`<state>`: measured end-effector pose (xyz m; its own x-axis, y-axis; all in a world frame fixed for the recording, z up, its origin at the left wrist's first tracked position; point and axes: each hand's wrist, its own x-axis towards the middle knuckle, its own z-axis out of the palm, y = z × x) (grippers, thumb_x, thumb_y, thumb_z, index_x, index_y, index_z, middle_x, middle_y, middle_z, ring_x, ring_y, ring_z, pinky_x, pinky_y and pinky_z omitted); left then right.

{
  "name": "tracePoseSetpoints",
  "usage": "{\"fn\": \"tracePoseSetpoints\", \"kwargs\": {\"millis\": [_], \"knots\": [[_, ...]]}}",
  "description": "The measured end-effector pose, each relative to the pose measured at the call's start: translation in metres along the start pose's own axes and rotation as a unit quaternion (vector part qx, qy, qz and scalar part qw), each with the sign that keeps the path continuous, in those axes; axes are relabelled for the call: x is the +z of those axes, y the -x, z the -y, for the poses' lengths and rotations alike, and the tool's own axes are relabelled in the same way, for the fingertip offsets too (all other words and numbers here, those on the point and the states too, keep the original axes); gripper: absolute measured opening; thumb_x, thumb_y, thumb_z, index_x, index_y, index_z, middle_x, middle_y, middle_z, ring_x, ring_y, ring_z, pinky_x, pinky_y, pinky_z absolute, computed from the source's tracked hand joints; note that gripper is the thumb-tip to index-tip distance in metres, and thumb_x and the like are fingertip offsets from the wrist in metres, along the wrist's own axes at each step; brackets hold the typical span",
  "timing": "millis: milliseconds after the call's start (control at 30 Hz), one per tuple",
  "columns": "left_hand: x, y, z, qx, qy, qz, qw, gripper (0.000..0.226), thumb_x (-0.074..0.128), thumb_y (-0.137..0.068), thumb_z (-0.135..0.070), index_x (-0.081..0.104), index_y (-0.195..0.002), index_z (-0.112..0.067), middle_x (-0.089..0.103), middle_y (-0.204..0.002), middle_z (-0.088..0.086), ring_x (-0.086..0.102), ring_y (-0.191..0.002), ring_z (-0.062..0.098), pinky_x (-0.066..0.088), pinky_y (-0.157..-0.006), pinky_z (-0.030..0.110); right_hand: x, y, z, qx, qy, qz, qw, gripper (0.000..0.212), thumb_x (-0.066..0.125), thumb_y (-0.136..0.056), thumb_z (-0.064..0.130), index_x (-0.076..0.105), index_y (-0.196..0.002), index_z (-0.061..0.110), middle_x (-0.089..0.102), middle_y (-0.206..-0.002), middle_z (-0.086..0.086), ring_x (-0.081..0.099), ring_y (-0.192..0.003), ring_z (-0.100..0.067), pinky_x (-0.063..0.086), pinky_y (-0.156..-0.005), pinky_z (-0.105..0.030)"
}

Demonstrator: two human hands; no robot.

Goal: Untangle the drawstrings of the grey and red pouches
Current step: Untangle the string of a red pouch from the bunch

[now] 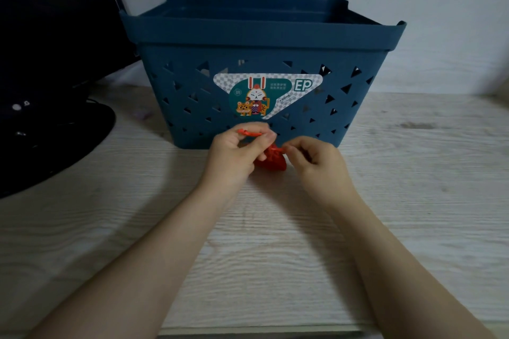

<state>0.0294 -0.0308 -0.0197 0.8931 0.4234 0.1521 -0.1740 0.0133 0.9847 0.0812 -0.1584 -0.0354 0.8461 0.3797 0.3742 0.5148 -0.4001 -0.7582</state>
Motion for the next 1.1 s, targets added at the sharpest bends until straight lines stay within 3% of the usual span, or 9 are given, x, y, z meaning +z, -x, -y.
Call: {"fn": "tracePoseSetpoints", "kwargs": {"millis": [133,233,367,467,567,667,767,900,1100], "knots": [[0.002,0.002,0.001,-0.006,-0.009,0.034,0.999,0.014,0.061,-0.086,-0.011,0.068,-0.075,-0.016,0.056,-0.113,-0.007,0.049,-0.052,-0.001,0.029,-0.041,0.014,-0.001,0.003,0.002,-0.032,-0.056,-0.018,0.998,0.014,0.068,-0.083,0.020,0.063,-0.094,0.025,0.062,-0.070,0.016,0.057,-0.064,0.002,0.042,-0.061,-0.014],[0.003,0.004,0.002,0.015,-0.021,0.040,0.999,0.024,0.055,-0.091,-0.015,0.068,-0.072,-0.018,0.058,-0.094,-0.004,0.042,-0.047,0.001,0.031,-0.043,0.012,0.002,0.004,0.004,-0.059,-0.028,0.006,0.998,0.013,0.071,-0.080,0.022,0.066,-0.091,0.026,0.060,-0.063,0.013,0.052,-0.057,-0.004,0.043,-0.058,-0.023],[0.003,0.004,0.001,0.059,-0.048,0.043,0.996,0.023,0.054,-0.091,-0.018,0.070,-0.074,-0.020,0.056,-0.064,-0.021,0.046,-0.049,-0.005,0.031,-0.050,0.006,0.004,0.003,0.005,-0.015,-0.099,0.007,0.995,0.014,0.067,-0.084,0.019,0.066,-0.071,0.025,0.055,-0.052,0.007,0.040,-0.052,-0.005,0.034,-0.054,-0.027],[0.003,0.003,0.002,0.057,-0.048,0.056,0.996,0.020,0.055,-0.089,-0.021,0.071,-0.077,-0.021,0.057,-0.072,-0.018,0.047,-0.052,-0.005,0.030,-0.050,0.006,0.003,0.005,0.009,-0.004,-0.161,0.046,0.986,0.008,0.063,-0.087,0.013,0.068,-0.080,0.017,0.059,-0.062,-0.010,0.043,-0.058,-0.010,0.035,-0.058,-0.028],[0.004,0.002,0.004,0.055,-0.041,0.042,0.997,0.016,0.056,-0.089,-0.021,0.072,-0.087,-0.018,0.053,-0.083,-0.010,0.046,-0.055,-0.004,0.031,-0.051,0.005,0.003,0.007,0.013,-0.007,-0.222,0.086,0.971,0.006,0.063,-0.086,0.007,0.067,-0.086,0.012,0.056,-0.059,0.011,0.042,-0.057,-0.006,0.036,-0.057,-0.019],[0.005,0.004,0.002,0.060,-0.032,0.049,0.997,0.021,0.058,-0.086,-0.025,0.070,-0.101,-0.017,0.050,-0.085,-0.011,0.045,-0.055,-0.005,0.032,-0.053,0.006,0.003,0.008,0.016,0.001,-0.268,0.098,0.959,0.013,0.059,-0.088,0.005,0.065,-0.077,0.007,0.060,-0.056,0.013,0.044,-0.053,0.001,0.036,-0.056,-0.010],[0.006,0.006,-0.001,0.039,-0.005,0.105,0.994,0.026,0.055,-0.078,-0.034,0.069,-0.095,-0.021,0.046,-0.076,-0.007,0.037,-0.050,0.000,0.029,-0.048,0.013,0.001,0.006,0.017,0.058,-0.332,0.091,0.937,0.021,0.052,-0.092,0.008,0.057,-0.072,0.010,0.051,-0.048,0.011,0.034,-0.041,0.001,0.027,-0.042,-0.011],[0.003,0.004,-0.001,0.033,-0.019,0.125,0.991,0.015,0.059,-0.086,-0.014,0.067,-0.095,-0.023,0.051,-0.058,-0.007,0.040,-0.051,0.001,0.034,-0.049,0.013,-0.005,0.003,0.015,0.112,-0.397,0.105,0.905,0.025,0.044,-0.095,0.010,0.047,-0.070,0.012,0.028,-0.045,0.010,0.019,-0.038,-0.002,0.014,-0.037,-0.016],[0.002,0.002,0.003,0.039,-0.069,0.135,0.988,0.023,0.063,-0.081,0.002,0.063,-0.080,-0.020,0.060,-0.051,-0.015,0.050,-0.047,-0.005,0.038,-0.049,0.010,-0.010,0.003,0.018,0.097,-0.409,0.085,0.904,0.018,0.043,-0.095,0.007,0.051,-0.078,0.007,0.036,-0.041,0.011,0.023,-0.034,-0.001,0.021,-0.034,-0.012]]}}
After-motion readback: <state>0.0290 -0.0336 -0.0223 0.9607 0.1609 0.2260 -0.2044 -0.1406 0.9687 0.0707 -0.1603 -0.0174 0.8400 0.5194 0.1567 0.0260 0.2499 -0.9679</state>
